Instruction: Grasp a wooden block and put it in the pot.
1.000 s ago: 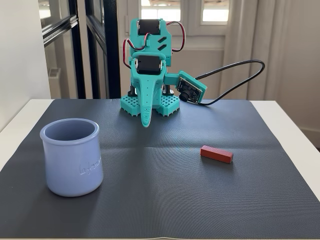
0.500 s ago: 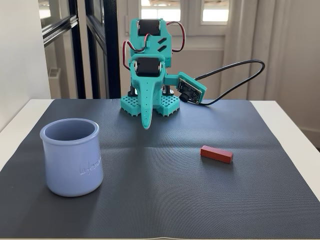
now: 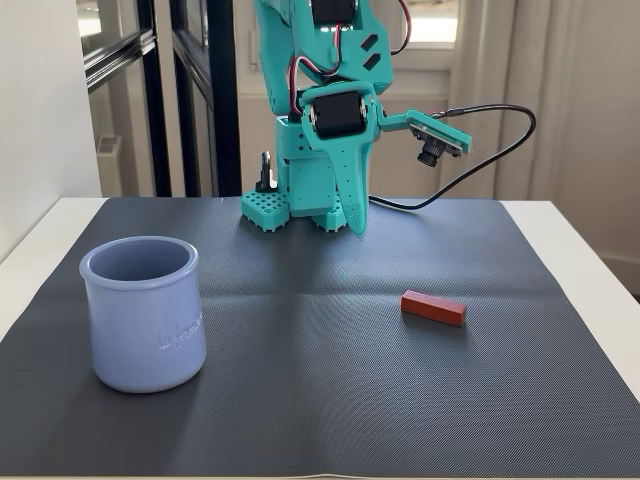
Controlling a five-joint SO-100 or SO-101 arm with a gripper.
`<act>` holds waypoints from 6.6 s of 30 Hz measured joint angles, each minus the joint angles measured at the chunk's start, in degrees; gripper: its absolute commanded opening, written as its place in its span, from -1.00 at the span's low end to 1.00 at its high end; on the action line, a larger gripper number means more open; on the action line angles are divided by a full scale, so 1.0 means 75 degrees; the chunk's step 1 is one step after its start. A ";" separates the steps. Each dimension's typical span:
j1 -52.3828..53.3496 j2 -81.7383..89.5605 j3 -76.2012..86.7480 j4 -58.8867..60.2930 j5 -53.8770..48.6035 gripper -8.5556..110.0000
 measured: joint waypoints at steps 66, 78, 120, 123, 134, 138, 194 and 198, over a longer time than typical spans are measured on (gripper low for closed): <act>-0.1945 -0.5473 -0.3000 -0.0492 0.4664 -0.65; -0.1957 -0.5906 -0.3000 -0.0937 0.4664 -0.65; 0.3047 -0.0680 -0.3059 0.0211 -0.0082 -0.86; 0.3902 -0.0668 -0.3059 0.0211 -0.0645 -0.86; 0.4992 -0.1699 -0.3047 -0.0867 -0.1652 -0.86; 0.4980 -0.2168 -0.3141 -0.1102 -0.1652 -0.86; 0.2473 0.4852 0.1137 0.0082 -0.4301 -0.86; 0.2180 0.5590 0.2191 0.0082 -0.4324 -0.86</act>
